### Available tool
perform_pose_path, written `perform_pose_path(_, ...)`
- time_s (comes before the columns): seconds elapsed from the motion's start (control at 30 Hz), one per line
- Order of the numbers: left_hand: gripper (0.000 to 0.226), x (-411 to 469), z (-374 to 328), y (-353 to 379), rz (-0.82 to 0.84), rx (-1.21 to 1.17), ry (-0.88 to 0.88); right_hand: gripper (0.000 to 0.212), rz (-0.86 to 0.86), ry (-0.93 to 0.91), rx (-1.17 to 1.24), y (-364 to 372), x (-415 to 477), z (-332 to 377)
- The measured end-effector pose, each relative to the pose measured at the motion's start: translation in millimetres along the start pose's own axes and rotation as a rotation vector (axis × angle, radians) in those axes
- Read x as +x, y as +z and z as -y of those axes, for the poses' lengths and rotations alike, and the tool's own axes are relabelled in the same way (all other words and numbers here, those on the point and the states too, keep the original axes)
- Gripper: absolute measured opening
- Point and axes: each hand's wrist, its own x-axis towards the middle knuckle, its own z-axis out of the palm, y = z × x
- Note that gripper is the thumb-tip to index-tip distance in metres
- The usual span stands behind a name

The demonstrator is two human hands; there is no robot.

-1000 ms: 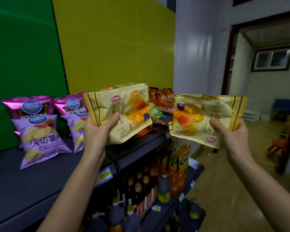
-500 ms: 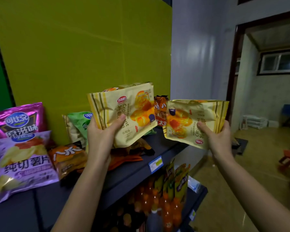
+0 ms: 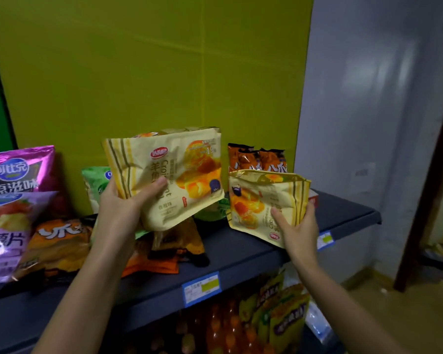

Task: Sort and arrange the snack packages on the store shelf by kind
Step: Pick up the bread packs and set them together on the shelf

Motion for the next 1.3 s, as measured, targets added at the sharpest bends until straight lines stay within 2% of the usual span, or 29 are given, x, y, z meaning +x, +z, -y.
perform_pose_path(0.33,0.052,-12.8,17.6,50.1,0.017,0.132,-0.018,0.069,0.236,0.015,0.027,-7.2,45.1,-29.2)
perform_pose_path(0.5,0.076,-5.0,20.7,71.0,0.175,0.162,-0.130,0.080,0.353,-0.027,0.118,-30.9,48.1,-33.7)
perform_pose_path(0.57,0.084,-0.7,23.4,78.3,0.247,0.159,-0.191,0.072,0.316,-0.094,0.223,-41.0,42.4,-34.6)
perform_pose_path(0.7,0.077,9.4,33.2,89.9,0.355,0.142,-0.297,0.037,0.172,-0.189,0.307,-50.2,22.9,-31.6)
perform_pose_path(0.77,0.071,14.9,37.9,90.7,0.407,0.144,-0.327,0.034,0.214,-0.172,0.308,-48.8,17.6,-32.1)
perform_pose_path(0.87,0.067,21.9,40.7,87.9,0.472,0.209,-0.339,0.030,0.368,-0.117,0.276,-46.8,16.1,-32.1)
perform_pose_path(0.93,0.068,25.7,40.2,86.6,0.533,0.281,-0.341,0.036,0.415,-0.117,0.242,-47.4,15.3,-32.7)
perform_pose_path(1.03,0.048,29.2,38.8,88.5,0.589,0.476,-0.320,0.073,0.384,-0.161,0.129,-49.5,16.8,-33.2)
perform_pose_path(1.1,0.037,32.0,41.4,88.4,0.545,0.598,-0.294,0.074,0.387,-0.211,0.019,-50.5,19.9,-33.7)
perform_pose_path(1.2,0.050,31.1,49.4,88.8,0.441,0.660,-0.270,0.073,0.390,-0.307,-0.162,-50.6,22.9,-33.3)
perform_pose_path(1.3,0.055,30.2,61.3,90.2,0.367,0.778,-0.197,0.086,0.427,-0.339,-0.341,-49.1,21.8,-28.5)
